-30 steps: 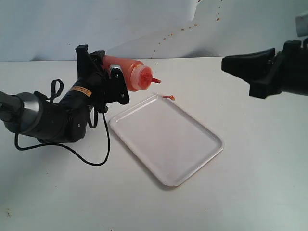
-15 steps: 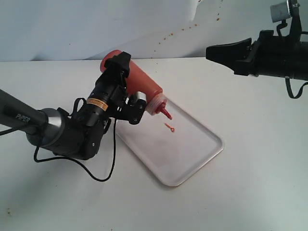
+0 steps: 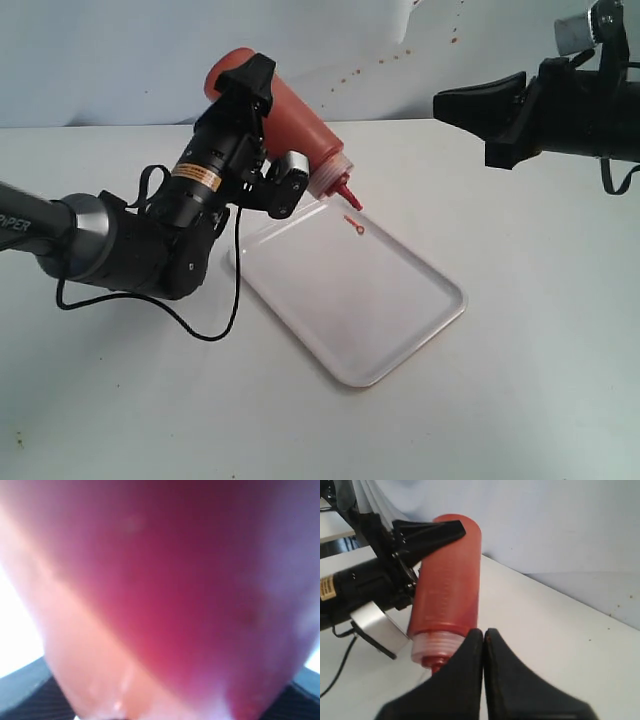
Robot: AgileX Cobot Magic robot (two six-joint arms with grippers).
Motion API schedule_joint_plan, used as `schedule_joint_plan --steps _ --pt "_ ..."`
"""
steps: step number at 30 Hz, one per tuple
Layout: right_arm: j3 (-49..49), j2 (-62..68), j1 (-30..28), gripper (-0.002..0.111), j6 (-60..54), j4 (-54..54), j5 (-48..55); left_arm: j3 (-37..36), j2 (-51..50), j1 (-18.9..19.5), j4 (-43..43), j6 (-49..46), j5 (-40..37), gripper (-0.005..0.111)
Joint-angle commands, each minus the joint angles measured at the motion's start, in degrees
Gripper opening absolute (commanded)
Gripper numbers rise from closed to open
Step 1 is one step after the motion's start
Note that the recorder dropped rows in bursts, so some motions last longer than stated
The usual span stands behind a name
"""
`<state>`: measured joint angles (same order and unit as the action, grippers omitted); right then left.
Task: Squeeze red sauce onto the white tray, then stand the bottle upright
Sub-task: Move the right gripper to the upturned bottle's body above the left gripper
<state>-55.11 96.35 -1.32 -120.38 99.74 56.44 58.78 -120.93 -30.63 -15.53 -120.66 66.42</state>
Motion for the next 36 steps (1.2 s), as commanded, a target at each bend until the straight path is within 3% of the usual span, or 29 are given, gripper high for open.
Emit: schedule_joint_plan --steps 1,6,13,16,19,22,28,36 --pt "-0.36 0.09 0.27 0.0 -2.37 0.21 -5.34 0.68 3.04 -0.13 0.62 0.66 3.54 0.0" --pt "-0.36 0.09 0.27 0.0 -2.37 0.21 -9.43 -0.76 4.96 -0.13 7.1 0.66 3.54 0.0" --pt "-1.01 2.36 0.87 0.0 -2.37 0.21 3.78 -1.26 5.56 -0.13 7.67 0.66 3.54 0.0" --pt "-5.2 6.72 4.19 0.0 1.13 -0.72 4.43 -1.26 5.56 -0.23 7.67 0.66 3.54 0.0" --pt "-10.76 10.12 6.72 0.0 5.43 -10.89 6.72 -1.85 5.56 -0.23 7.77 0.66 3.54 0.0" --pt "-11.63 11.26 6.72 0.0 6.5 -10.74 7.27 -4.55 5.56 -0.23 11.81 0.66 3.54 0.0" --pt "-11.63 11.39 6.72 0.0 5.77 -10.94 13.52 -4.56 5.66 -0.23 11.81 0.66 3.54 0.0" --pt "-11.63 11.39 10.92 0.0 5.47 -10.2 10.75 -4.56 5.66 -0.23 11.81 0.66 3.54 0.0"
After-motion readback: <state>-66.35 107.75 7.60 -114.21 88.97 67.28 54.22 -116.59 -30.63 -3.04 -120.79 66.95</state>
